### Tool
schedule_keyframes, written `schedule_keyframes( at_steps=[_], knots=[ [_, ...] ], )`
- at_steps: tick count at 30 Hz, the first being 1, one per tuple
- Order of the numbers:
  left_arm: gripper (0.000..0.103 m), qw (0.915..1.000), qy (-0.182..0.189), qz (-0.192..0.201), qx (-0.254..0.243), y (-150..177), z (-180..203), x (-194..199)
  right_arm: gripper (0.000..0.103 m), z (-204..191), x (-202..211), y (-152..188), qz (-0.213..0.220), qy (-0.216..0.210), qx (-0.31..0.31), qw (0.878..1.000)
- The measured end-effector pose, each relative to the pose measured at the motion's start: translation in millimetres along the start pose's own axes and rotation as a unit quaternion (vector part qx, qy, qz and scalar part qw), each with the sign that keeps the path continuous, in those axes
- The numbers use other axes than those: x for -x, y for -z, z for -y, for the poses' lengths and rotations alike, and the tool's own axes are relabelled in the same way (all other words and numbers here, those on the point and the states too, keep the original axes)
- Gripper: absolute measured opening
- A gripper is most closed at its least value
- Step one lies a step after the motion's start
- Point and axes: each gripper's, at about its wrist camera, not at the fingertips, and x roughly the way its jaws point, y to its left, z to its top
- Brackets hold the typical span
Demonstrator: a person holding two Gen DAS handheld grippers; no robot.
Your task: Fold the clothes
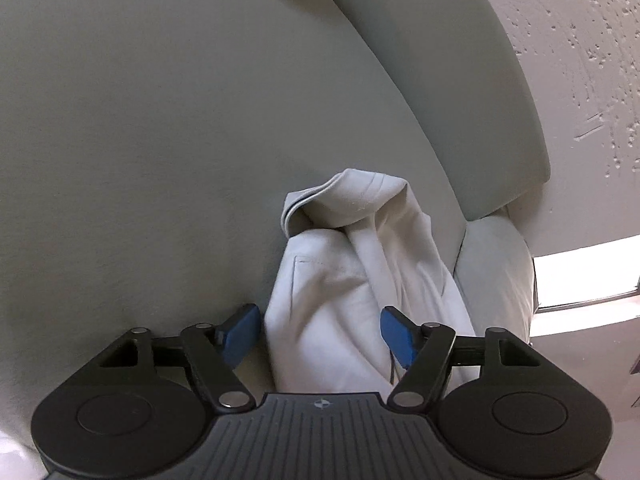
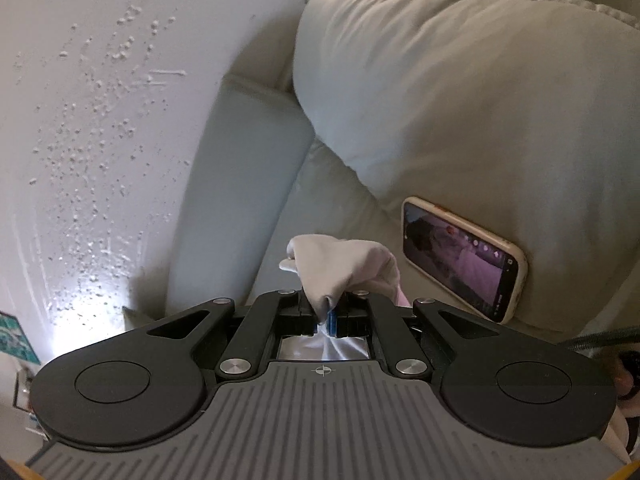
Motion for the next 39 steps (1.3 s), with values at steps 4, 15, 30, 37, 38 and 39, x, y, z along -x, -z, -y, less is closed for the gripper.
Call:
schedule_keyframes(
  at_steps=[4, 15, 30, 37, 38, 39],
  knots=[
    [0.047, 0.9999, 0.012, 0.008, 0.010, 1.9, -5.0, -2.3, 0.005, -0.2, -4.1, -1.1, -0.003, -0.003, 0.003, 1.000],
    [0.011, 0.9930, 0.047, -0.012, 0.108, 0.5, -21.8, -21.8, 0.005, -0.4, -8.8, 0.2, -0.009, 0.003, 0.008, 1.000],
    [0.000, 0.9467, 0.238, 0.206, -0.067, 0.2, 90.7, 224.4, 0.005, -32.7, -2.3, -4.1, -0.012, -0.036, -0.008, 0.999],
    [0.000, 0.9332, 0.227, 0.278, -0.027, 2.8, 69.7, 321.3, 0.005, -62.5, 16.7, -13.0, 0.032, -0.098, -0.053, 0.993],
    [0.000, 0.9335, 0.230, 0.275, -0.020, 3.6, 62.3, 325.6, 0.005, -65.0, 14.1, -11.3, 0.023, -0.101, -0.055, 0.993],
    [0.000, 0.9352, 0.223, 0.274, -0.022, 4.4, 60.9, 324.1, 0.005, -67.5, 11.5, -9.6, 0.015, -0.104, -0.057, 0.993]
  ],
)
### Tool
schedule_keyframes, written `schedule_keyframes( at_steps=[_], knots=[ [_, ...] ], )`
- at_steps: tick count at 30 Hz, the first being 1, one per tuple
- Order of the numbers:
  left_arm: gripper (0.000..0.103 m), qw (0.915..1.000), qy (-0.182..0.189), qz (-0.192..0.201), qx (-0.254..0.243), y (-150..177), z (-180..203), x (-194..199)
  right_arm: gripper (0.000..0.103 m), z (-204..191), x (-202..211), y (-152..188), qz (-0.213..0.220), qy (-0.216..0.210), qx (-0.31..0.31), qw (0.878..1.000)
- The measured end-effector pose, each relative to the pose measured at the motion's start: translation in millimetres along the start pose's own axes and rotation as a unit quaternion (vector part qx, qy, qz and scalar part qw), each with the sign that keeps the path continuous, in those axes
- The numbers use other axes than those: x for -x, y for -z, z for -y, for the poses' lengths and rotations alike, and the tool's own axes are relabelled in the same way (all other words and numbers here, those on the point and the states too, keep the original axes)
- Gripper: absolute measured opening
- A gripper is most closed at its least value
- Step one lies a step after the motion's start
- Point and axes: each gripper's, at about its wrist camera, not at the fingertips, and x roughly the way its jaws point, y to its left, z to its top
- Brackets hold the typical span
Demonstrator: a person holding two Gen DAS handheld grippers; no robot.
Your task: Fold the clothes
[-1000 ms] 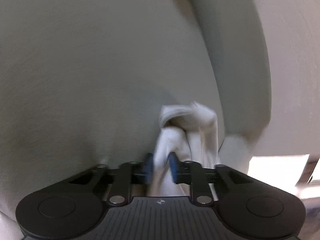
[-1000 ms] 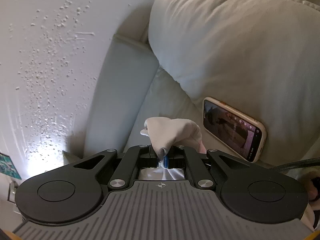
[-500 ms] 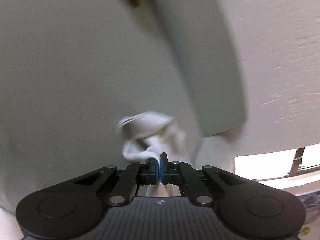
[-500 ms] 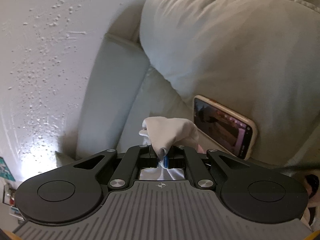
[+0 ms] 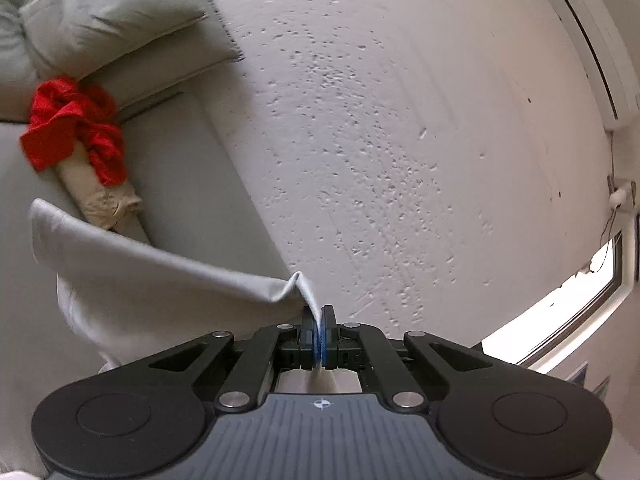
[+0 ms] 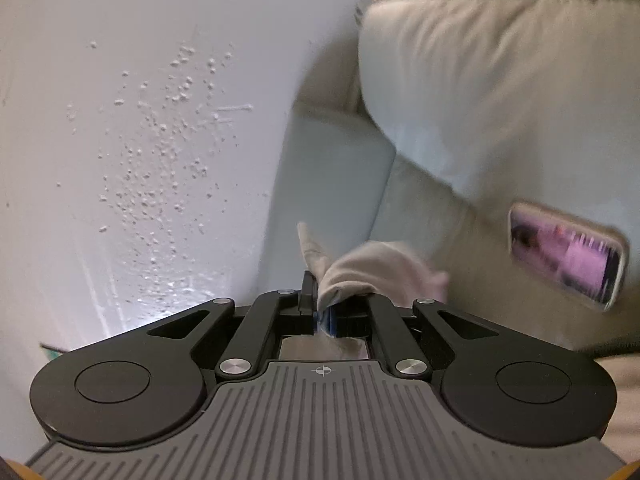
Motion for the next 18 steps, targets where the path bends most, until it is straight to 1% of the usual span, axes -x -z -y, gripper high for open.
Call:
schedule_keyframes(
  at_steps=[2, 3, 5, 6, 8, 9, 10, 11, 12, 13, 14, 16, 17, 18],
  knots=[
    [0.000, 0.9996, -0.025, -0.007, -0.012, 0.4, -2.4, -8.2, 0.005, -6.9, -10.4, 6.8, -0.018, -0.001, 0.013, 1.000],
    [0.000, 0.9989, -0.040, -0.019, -0.013, -7.1, -3.8, -16.7, 0.005, -12.7, -19.5, 8.6, -0.026, 0.006, 0.027, 0.999],
    [0.000, 0.9960, -0.074, -0.048, -0.009, -23.1, -4.8, -55.0, 0.005, -26.5, -42.0, 10.6, -0.038, 0.020, 0.055, 0.998],
    [0.000, 0.9952, -0.082, -0.050, -0.016, -32.1, -2.1, -69.6, 0.005, -36.9, -59.7, 9.3, -0.041, 0.029, 0.070, 0.996],
    [0.000, 0.9945, -0.089, -0.041, -0.036, -51.7, 9.2, -98.7, 0.005, -61.1, -94.6, 6.1, -0.042, 0.041, 0.102, 0.993],
    [0.000, 0.9953, -0.078, -0.031, -0.049, -57.0, 21.1, -104.0, 0.004, -78.5, -111.1, 3.7, -0.037, 0.039, 0.122, 0.991],
    [0.000, 0.9962, -0.048, -0.010, -0.072, -64.4, 43.0, -103.5, 0.004, -97.7, -123.7, 1.6, -0.026, 0.033, 0.142, 0.989],
    [0.000, 0.9947, -0.015, 0.013, -0.100, -73.0, 65.3, -99.8, 0.004, -118.7, -130.0, -1.5, -0.009, 0.018, 0.162, 0.987],
    [0.000, 0.9911, 0.013, 0.036, -0.127, -79.2, 84.5, -92.8, 0.004, -140.5, -131.0, -4.6, 0.012, -0.008, 0.184, 0.983],
    [0.000, 0.9861, 0.033, 0.058, -0.152, -84.3, 100.7, -84.8, 0.004, -161.5, -126.5, -6.3, 0.034, -0.038, 0.204, 0.978],
    [0.000, 0.9802, 0.047, 0.080, -0.175, -89.2, 115.4, -76.5, 0.004, -179.5, -118.5, -7.6, 0.057, -0.068, 0.222, 0.971],
    [0.000, 0.9735, 0.060, 0.104, -0.194, -94.1, 126.2, -63.9, 0.004, -204.2, -99.4, -9.7, 0.094, -0.107, 0.252, 0.957],
    [0.000, 0.9727, 0.063, 0.107, -0.196, -93.9, 122.6, -61.0, 0.004, -210.3, -92.3, -10.8, 0.105, -0.118, 0.261, 0.952],
    [0.000, 0.9736, 0.062, 0.103, -0.194, -90.5, 114.8, -59.5, 0.004, -211.5, -87.6, -12.0, 0.110, -0.123, 0.266, 0.950]
  ],
)
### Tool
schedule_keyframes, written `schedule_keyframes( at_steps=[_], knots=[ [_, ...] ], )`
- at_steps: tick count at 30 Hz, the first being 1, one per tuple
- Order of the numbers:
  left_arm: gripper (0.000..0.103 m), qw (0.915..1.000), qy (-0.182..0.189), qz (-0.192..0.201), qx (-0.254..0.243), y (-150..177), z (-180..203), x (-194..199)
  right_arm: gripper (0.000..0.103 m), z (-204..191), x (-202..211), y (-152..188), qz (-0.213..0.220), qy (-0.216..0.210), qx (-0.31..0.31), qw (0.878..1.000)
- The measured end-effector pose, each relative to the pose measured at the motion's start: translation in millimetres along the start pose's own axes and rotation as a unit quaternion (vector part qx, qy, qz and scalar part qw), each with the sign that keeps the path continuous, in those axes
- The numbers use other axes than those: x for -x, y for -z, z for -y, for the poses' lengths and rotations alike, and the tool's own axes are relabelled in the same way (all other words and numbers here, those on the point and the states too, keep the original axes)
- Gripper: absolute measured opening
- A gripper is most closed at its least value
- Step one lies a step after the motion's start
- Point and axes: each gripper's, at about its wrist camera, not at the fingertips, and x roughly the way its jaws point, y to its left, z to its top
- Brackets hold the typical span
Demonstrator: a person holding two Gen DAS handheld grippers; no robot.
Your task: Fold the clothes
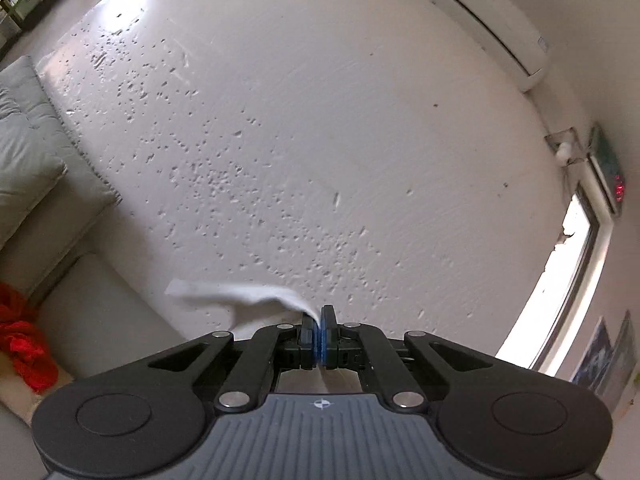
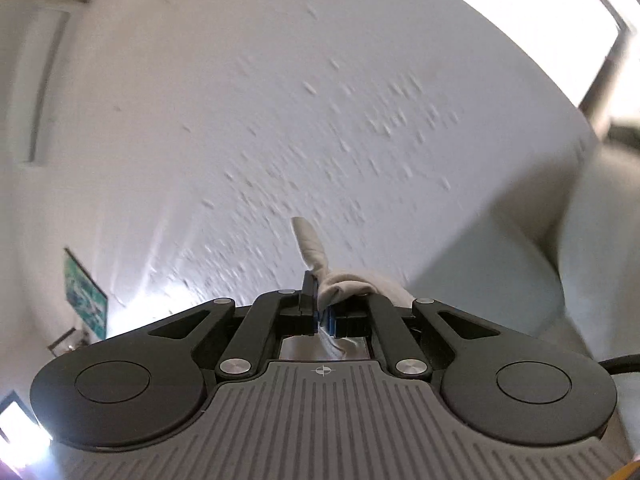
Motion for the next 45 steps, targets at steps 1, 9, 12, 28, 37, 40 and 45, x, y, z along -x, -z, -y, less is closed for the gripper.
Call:
schedule_keyframes(
  at_steps=[1, 9, 12, 28, 37, 40, 45],
  knots=[
    [0.000, 0.9999, -0.007, -0.011, 0.003, 11.6, -11.0, 0.3, 0.004, 1.5, 2.9, -0.4, 0.000, -0.002, 0.003, 1.000],
    [0.000, 0.9623, -0.163, -0.186, 0.113, 173.3, -139.3, 56.4, 0.004, 119.0, -1.1, 92.7, -0.157, 0.143, -0.051, 0.976],
    [0.000, 0.9363, -0.216, -0.221, 0.167, 220.3, -172.0, 101.9, 0.004, 176.6, 16.2, 135.1, -0.206, 0.216, -0.104, 0.949],
    [0.029, 0.8853, -0.276, -0.367, 0.077, 269.3, -159.3, 153.6, 0.059, 191.6, 143.9, 147.3, -0.221, 0.304, -0.128, 0.918],
    [0.041, 0.8731, -0.267, -0.404, 0.052, 292.2, -148.8, 152.7, 0.054, 221.2, 184.0, 167.1, -0.289, 0.282, -0.143, 0.903],
    [0.041, 0.8804, -0.270, -0.378, 0.096, 293.0, -159.2, 156.0, 0.045, 251.7, 161.7, 194.1, -0.316, 0.245, -0.183, 0.898],
    [0.041, 0.8802, -0.278, -0.352, 0.153, 292.2, -172.9, 162.1, 0.045, 285.7, 149.6, 228.1, -0.311, 0.243, -0.225, 0.891]
  ],
)
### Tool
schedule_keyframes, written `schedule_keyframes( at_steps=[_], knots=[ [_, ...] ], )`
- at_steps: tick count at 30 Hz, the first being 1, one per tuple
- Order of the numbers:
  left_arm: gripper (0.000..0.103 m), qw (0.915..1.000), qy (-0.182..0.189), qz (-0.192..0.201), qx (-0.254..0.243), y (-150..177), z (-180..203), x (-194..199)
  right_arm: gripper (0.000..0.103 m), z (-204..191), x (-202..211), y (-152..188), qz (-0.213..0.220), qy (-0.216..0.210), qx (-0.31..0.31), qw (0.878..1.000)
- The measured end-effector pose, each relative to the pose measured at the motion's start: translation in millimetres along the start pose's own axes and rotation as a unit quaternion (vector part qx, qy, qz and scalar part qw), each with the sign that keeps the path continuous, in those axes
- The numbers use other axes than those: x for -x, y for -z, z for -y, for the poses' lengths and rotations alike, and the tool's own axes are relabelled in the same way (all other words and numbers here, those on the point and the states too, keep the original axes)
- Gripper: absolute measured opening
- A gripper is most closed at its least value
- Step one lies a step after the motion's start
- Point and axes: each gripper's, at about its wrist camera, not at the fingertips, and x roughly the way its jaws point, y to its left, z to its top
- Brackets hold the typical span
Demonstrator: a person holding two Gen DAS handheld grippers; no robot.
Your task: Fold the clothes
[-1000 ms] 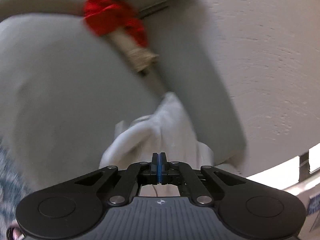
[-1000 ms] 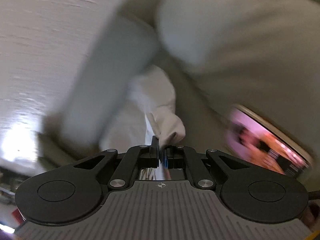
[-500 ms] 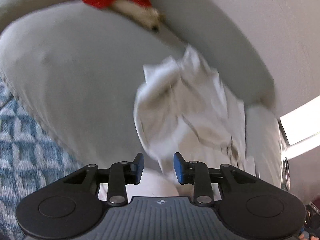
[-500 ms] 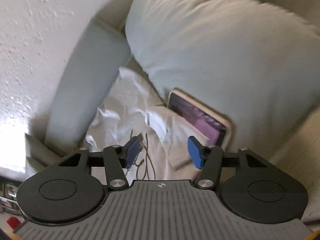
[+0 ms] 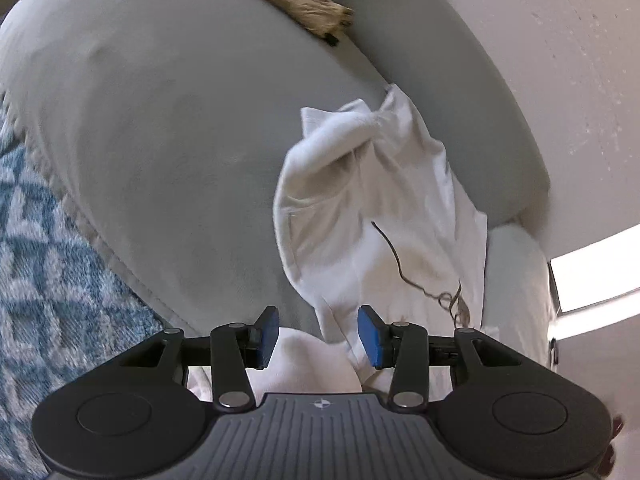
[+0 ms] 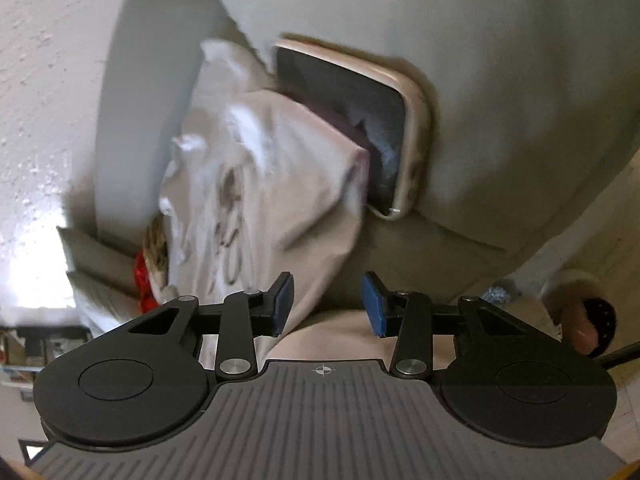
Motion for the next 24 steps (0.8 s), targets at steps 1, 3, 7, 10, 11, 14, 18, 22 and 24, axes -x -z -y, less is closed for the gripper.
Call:
schedule_keyframes(
  at_steps=[1, 3, 7, 10, 11, 14, 18, 22, 24],
  knots=[
    [0.041, 1.0000, 0.000, 0.002, 0.006, -0.7, -1.6, 0.5, 0.045, 5.6, -4.1, 2.2, 0.001, -0.009, -0.005, 1.000],
    [0.041, 0.9998, 0.005, 0.003, 0.019, -1.7, -5.0, 0.5, 0.034, 18.6, -13.2, 6.2, 0.003, -0.061, -0.024, 0.998],
    [0.041, 0.9991, 0.015, 0.003, 0.040, -2.7, -10.7, -1.0, 0.033, 38.3, -30.7, 10.1, 0.007, -0.136, -0.054, 0.989],
    [0.041, 0.9982, 0.023, 0.010, 0.055, -3.4, -17.0, -3.9, 0.030, 48.1, -34.8, 13.9, 0.012, -0.165, -0.065, 0.984],
    [0.041, 0.9974, 0.028, 0.012, 0.065, -3.9, -20.3, -4.4, 0.030, 50.2, -34.8, 15.4, 0.014, -0.172, -0.068, 0.983],
    [0.041, 0.9940, 0.045, 0.020, 0.098, -5.7, -30.8, -7.7, 0.005, 46.7, -30.1, 18.7, 0.039, -0.181, -0.063, 0.981],
    [0.041, 0.9912, 0.055, 0.037, 0.115, -11.4, -35.5, -11.0, 0.001, 29.0, -23.3, 18.4, 0.060, -0.131, -0.035, 0.989],
    [0.041, 0.9914, 0.057, 0.044, 0.109, -20.7, -33.6, -24.8, 0.001, 19.6, -13.7, 23.8, 0.088, -0.073, -0.029, 0.993],
    [0.041, 0.9929, 0.055, 0.040, 0.098, -26.5, -33.0, -35.4, 0.001, 18.8, -14.4, 26.2, 0.084, -0.070, -0.029, 0.994]
  ],
)
